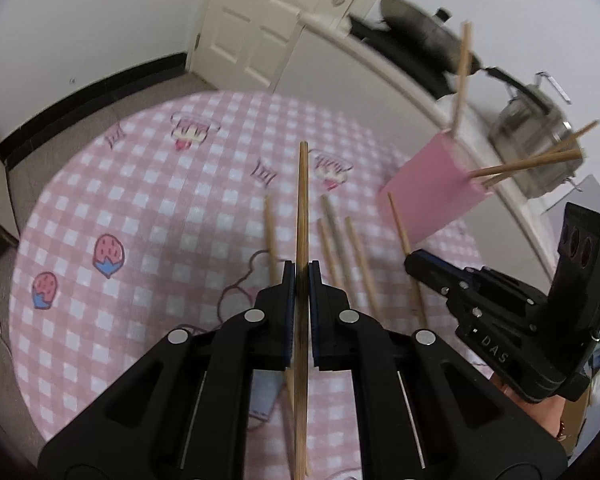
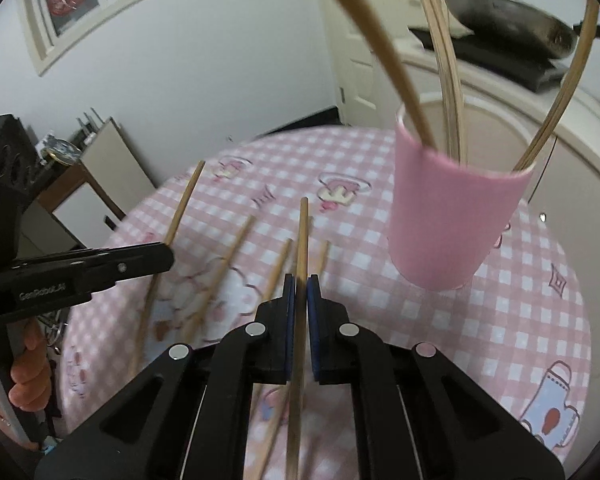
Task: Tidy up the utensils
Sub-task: 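Lift both held chopsticks up toward the pink cup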
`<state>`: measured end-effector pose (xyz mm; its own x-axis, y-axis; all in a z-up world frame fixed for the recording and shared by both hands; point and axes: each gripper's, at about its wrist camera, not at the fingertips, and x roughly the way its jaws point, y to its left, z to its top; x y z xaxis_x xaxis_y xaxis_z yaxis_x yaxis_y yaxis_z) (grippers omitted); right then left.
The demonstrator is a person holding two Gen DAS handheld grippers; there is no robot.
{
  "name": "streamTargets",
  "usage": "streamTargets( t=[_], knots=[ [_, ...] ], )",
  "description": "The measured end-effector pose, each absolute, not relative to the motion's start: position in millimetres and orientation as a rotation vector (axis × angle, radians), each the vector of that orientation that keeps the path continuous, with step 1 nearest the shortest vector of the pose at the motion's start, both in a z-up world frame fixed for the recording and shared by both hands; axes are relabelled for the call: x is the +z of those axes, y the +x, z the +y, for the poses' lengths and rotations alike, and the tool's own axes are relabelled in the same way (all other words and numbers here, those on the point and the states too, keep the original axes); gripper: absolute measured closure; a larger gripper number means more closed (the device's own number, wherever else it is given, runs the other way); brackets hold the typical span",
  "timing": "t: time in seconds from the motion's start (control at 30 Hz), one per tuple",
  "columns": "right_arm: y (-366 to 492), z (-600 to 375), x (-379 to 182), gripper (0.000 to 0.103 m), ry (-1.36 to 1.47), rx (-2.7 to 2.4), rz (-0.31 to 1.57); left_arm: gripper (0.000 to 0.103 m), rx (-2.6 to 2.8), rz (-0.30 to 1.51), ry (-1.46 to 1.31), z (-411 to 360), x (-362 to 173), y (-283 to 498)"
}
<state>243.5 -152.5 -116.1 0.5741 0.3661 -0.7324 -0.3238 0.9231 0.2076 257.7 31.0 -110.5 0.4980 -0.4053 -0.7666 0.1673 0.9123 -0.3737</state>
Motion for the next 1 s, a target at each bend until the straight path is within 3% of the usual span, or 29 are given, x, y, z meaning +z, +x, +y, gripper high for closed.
streamTargets(
  t=[0.47,1.0],
  knots=[
    [177,-162,-24,0.098,0.029,0.456,0.630,0.096,-0.426,0.708,-0.227,14,-2,183],
    [166,-225,41,0.098,0.037,0.324,0.386,0.097,-0.431,0.524,-0.238,-29,56,181]
  ],
)
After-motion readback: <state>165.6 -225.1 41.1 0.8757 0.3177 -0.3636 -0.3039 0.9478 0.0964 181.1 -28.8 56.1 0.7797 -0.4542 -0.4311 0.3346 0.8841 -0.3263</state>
